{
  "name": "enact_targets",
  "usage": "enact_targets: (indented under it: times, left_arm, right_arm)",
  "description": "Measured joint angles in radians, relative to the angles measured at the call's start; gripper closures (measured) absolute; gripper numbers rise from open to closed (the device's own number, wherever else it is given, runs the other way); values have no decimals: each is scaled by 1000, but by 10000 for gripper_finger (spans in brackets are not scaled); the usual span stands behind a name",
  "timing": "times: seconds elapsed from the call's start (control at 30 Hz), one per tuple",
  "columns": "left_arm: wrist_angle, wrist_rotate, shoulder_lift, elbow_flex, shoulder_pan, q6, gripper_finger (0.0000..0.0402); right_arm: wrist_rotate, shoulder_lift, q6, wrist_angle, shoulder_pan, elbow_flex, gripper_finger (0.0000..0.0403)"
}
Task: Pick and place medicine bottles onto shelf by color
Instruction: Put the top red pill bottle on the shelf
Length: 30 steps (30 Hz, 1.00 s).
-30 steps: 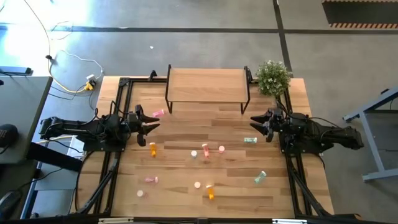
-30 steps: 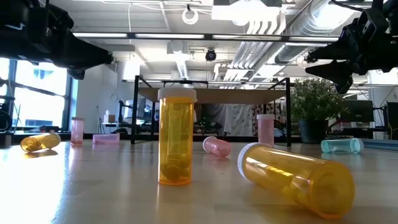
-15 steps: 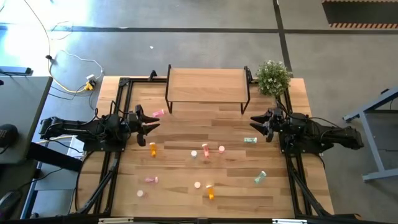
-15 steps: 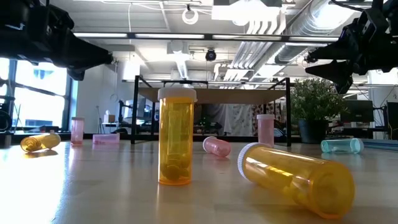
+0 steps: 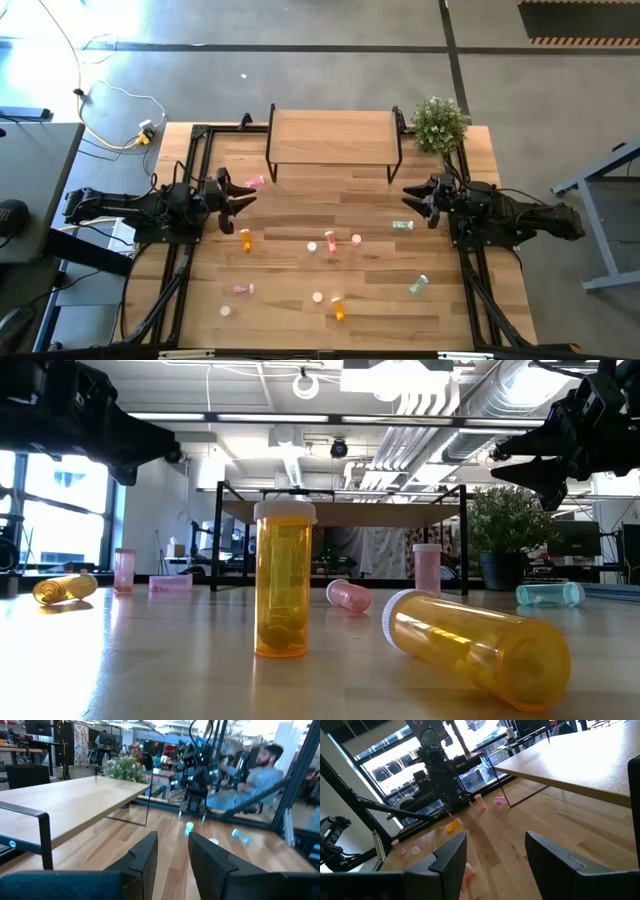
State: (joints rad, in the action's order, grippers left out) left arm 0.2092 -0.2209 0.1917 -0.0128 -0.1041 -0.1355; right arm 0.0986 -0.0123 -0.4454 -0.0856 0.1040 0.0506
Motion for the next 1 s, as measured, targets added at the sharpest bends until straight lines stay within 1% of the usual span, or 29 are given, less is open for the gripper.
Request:
enact_targets:
  times: [0.1, 0.2, 0.37, 0.47, 0.53, 0.63, 0.8, 0.87, 0.93, 1.0]
  left_arm:
    - [-8, 0, 0, 0, 0, -36, 302]
    - [-35, -31, 0, 0, 1, -122, 302]
    - [-155, -64, 0, 0, 1, -243, 302]
    - [-154, -75, 10, -4, 0, -263, 296]
    - [-154, -87, 9, -10, 0, -263, 284]
    - [-149, -113, 9, -10, 0, -262, 253]
    - [-87, -212, 9, -10, 0, -222, 199]
    - [-41, -243, 9, -10, 0, -213, 190]
    - [18, -242, 9, -11, 0, -207, 187]
    - [19, -234, 10, -44, 0, -211, 187]
  right_arm:
    - [0, 0, 0, 0, 0, 0, 210]
    - [0, 0, 0, 0, 0, 0, 210]
    - [0, 0, 0, 0, 0, 0, 210]
    - [0, 0, 0, 0, 0, 0, 210]
    - [0, 0, 0, 0, 0, 0, 210]
    - [0, 0, 0, 0, 0, 0, 210]
    - [0, 0, 0, 0, 0, 0, 210]
    - [0, 0, 0, 0, 0, 0, 210]
    - [0, 0, 0, 0, 0, 0, 210]
    - [0, 0, 0, 0, 0, 0, 210]
